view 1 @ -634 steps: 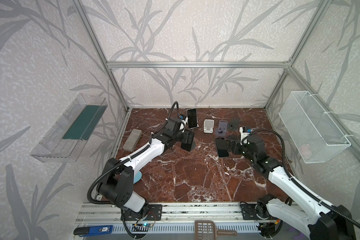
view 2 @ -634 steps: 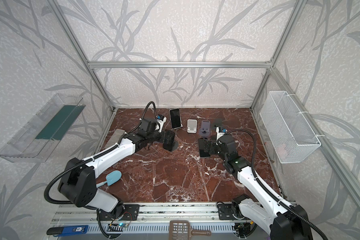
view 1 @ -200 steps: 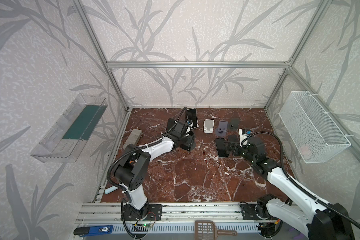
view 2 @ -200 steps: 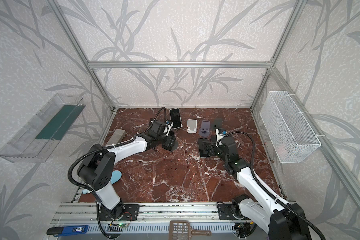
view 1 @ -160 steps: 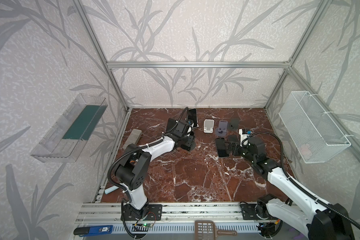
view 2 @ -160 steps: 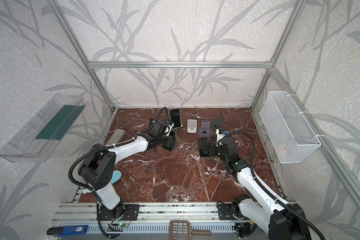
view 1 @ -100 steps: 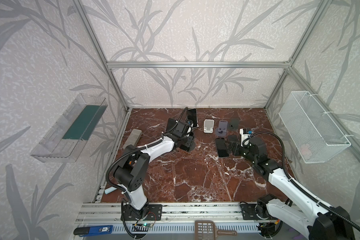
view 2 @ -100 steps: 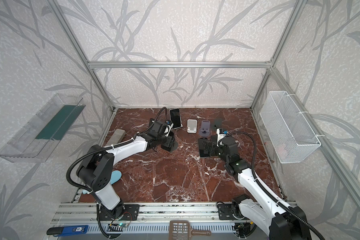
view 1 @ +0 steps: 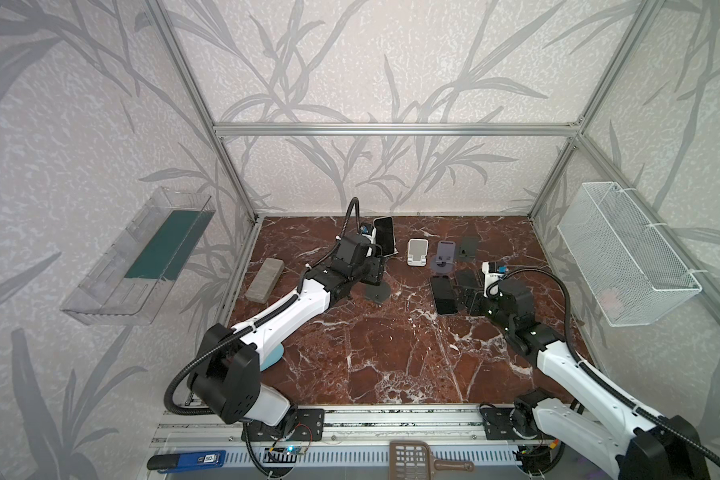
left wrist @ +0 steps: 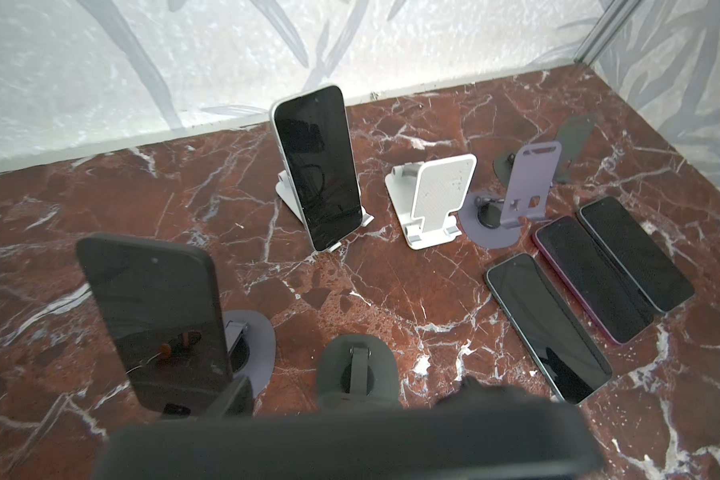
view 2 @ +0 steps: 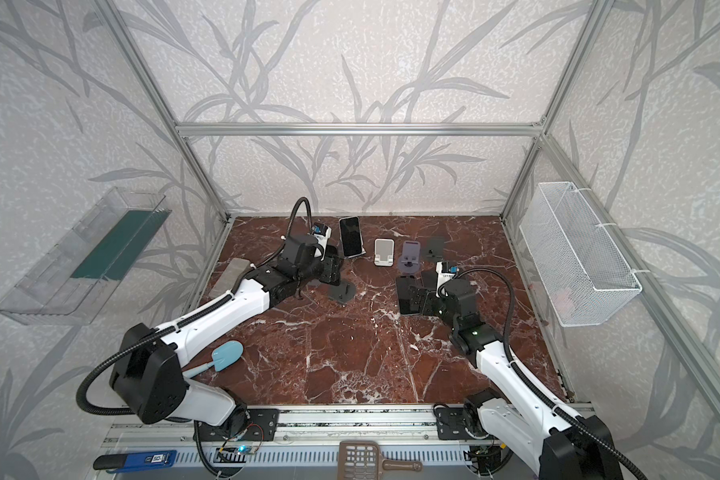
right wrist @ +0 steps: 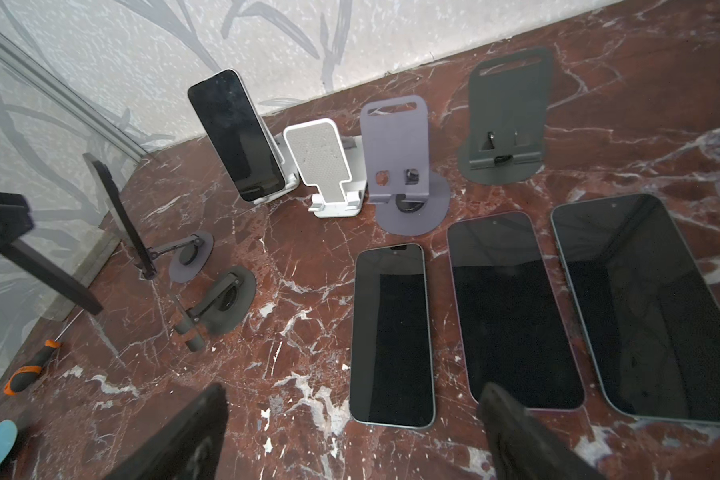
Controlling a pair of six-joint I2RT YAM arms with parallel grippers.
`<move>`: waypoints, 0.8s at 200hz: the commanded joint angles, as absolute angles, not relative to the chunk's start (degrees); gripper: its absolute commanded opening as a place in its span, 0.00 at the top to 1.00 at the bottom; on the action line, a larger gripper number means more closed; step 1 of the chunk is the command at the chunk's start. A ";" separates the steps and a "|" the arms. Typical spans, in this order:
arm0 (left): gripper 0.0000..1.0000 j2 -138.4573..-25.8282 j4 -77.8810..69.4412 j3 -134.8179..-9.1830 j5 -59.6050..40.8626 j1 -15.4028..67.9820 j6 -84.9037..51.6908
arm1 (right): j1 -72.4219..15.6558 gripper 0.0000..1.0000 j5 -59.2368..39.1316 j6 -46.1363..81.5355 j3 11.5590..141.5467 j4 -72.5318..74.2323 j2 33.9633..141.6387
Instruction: Remove the phone from the phone stand
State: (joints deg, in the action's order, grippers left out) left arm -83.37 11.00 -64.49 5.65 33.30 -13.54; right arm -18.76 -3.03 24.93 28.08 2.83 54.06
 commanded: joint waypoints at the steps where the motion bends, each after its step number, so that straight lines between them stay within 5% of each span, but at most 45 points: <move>1: 0.48 -79.32 10.92 -63.45 13.24 36.45 -17.53 | -18.46 0.06 0.66 26.34 26.79 6.28 51.80; 72: 0.54 -79.59 12.50 -65.80 22.78 48.89 -26.20 | -18.46 0.09 5.74 30.50 22.20 8.04 47.33; 160: 0.56 -102.26 27.54 -87.17 17.76 51.95 -32.28 | -18.44 0.12 10.80 35.94 16.25 10.77 44.96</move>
State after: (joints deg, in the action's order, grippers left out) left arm -97.80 20.56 -80.71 19.29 52.12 -29.78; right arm -18.72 9.63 34.72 15.35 8.47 44.82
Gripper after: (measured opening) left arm 0.712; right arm 0.880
